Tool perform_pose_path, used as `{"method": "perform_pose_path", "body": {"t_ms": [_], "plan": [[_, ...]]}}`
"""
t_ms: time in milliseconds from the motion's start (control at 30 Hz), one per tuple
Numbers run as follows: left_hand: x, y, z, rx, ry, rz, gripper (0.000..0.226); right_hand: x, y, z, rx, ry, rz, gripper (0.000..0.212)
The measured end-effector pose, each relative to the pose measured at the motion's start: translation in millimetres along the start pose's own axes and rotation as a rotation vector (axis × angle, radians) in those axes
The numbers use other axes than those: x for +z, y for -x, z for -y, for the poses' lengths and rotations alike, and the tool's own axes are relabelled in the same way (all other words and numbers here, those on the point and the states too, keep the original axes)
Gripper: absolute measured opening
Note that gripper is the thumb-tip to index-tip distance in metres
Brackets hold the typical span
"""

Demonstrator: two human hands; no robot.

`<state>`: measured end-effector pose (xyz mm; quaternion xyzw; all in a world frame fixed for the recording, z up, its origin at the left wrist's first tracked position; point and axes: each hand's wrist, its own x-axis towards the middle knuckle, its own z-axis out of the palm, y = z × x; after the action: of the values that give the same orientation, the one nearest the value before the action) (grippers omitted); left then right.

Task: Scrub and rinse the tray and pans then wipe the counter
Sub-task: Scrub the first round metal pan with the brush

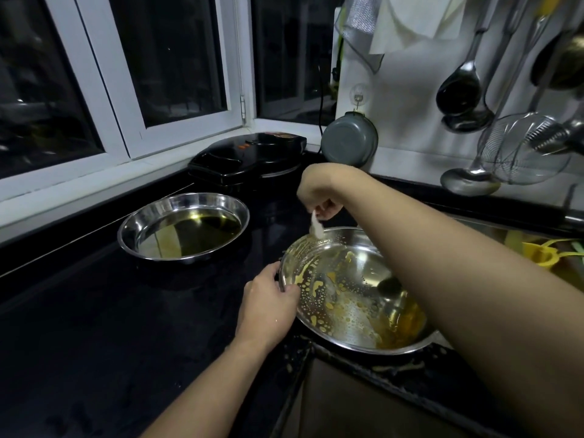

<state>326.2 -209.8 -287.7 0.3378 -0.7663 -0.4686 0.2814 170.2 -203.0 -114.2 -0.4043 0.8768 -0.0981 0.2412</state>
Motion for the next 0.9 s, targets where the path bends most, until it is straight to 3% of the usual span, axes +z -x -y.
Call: {"method": "perform_pose_path", "body": {"t_ms": [100,267,367,433,600,700,900], "plan": [[0,-2,1,-0.009,-0.013,-0.005,0.04,15,24,-6,-0.062,0.017,0.107,0.012],[-1,-3,0,-0.025,0.038,0.028,0.034,22,42,-67,-0.087,0.15,-0.21,0.044],[-6,-3,-3,-0.081,0.159,0.07,0.025,42,48,-94,-0.16,0.175,-0.291,0.035],[-12,-2,-6,-0.13,0.276,0.112,0.019,61,48,-109,-0.244,0.195,-0.323,0.04],[-20,-4,-8,-0.14,0.397,0.208,0.029,81,41,-123,-0.309,0.092,-0.465,0.044],[-23,-5,-8,-0.141,0.426,0.271,0.032,87,30,-117,-0.32,0.088,-0.441,0.049],[-27,-12,-2,-0.155,0.444,0.345,0.027,87,34,-118,-0.461,0.15,-0.126,0.051]]}}
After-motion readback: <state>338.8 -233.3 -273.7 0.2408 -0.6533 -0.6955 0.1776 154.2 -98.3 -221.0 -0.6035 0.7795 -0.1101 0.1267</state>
